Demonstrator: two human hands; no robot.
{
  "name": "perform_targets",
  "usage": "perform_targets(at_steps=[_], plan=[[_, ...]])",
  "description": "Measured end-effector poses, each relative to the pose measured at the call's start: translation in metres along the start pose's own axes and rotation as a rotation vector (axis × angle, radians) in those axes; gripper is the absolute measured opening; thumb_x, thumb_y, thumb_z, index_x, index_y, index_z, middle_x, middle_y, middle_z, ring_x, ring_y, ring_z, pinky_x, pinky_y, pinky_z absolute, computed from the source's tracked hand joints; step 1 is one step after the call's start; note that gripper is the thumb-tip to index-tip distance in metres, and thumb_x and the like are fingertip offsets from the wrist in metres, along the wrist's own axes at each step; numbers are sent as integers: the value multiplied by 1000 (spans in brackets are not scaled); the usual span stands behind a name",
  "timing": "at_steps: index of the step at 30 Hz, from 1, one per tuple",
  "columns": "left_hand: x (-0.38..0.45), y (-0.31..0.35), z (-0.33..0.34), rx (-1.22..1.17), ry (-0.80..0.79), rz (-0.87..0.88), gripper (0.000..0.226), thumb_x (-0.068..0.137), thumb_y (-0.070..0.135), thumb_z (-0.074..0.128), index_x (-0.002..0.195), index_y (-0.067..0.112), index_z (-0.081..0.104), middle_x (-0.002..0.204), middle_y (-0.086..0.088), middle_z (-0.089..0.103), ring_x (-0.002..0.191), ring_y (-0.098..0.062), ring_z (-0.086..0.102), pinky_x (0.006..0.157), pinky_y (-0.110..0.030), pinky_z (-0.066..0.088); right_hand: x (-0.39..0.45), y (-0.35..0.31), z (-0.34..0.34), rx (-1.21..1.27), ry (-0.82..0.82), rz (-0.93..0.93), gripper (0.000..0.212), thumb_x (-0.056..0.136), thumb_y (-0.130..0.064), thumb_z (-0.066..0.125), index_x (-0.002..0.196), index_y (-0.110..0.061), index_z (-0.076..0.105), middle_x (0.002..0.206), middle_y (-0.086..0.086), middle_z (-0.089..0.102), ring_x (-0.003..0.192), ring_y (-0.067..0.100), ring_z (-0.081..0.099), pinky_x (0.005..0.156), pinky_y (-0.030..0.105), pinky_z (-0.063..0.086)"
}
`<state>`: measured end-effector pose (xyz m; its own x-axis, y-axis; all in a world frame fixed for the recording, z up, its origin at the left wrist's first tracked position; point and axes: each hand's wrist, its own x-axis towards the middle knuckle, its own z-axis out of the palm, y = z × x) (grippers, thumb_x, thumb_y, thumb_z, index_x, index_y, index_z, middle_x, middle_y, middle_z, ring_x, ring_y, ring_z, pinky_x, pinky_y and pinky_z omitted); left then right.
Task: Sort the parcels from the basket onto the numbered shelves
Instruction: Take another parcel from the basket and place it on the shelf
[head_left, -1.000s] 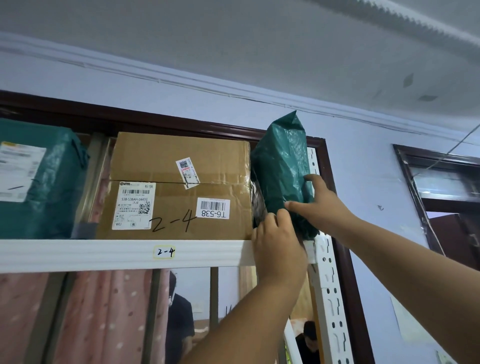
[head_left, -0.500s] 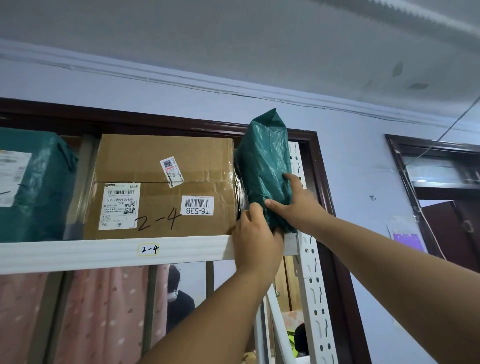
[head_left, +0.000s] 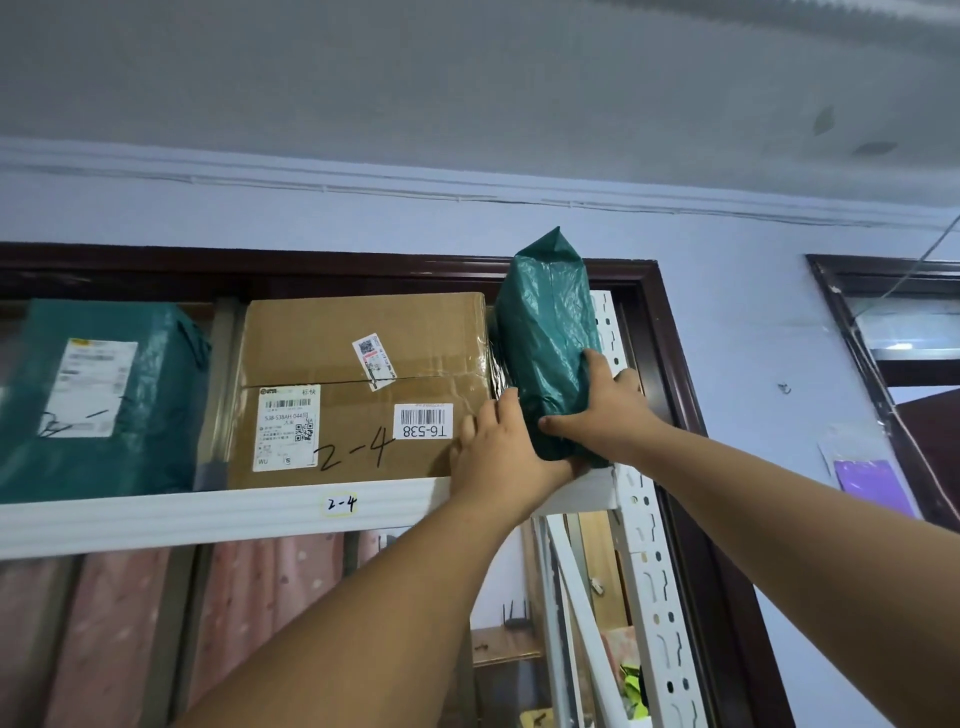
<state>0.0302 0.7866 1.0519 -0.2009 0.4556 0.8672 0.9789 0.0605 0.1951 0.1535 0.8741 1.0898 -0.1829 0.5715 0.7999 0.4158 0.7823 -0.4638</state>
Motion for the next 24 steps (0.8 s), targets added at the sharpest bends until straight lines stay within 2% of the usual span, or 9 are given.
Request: perform_targets(at_steps=[5,11,20,24], plan=[[3,-14,-21,28,-26,-2,121,69,84,72,163,27,19,170,0,26,152,-30,26,118,-55,35,-1,-2,-1,19,-6,17,118,69,-56,86,157,-39,9,140,14,32,121,39,53,101,49,52],[9,-33,-44,59,-8,-16,110,77,86,63,163,30,24,169,-1,27,152,-31,24,115,-54,37,0,-8,-4,1,52,39,133,62,-69,84,158,-41,-4,155,13,21,141,41,35,112,57,41],[14,-58,-74,175,4,-75,109,78,86,62,163,31,23,165,-4,31,152,-34,26,115,-59,38,-3,-26,-7,-60,52,13,131,64,-74,79,160,-37,-2,160,13,17,146,42,26,114,59,37],[13,-69,-86,215,1,-85,103,77,85,63,158,31,29,164,-5,32,151,-35,27,115,-58,39,-8,-38,-4,-161,114,-42,126,68,-75,76,160,-36,-1,162,14,17,150,39,18,119,61,27]])
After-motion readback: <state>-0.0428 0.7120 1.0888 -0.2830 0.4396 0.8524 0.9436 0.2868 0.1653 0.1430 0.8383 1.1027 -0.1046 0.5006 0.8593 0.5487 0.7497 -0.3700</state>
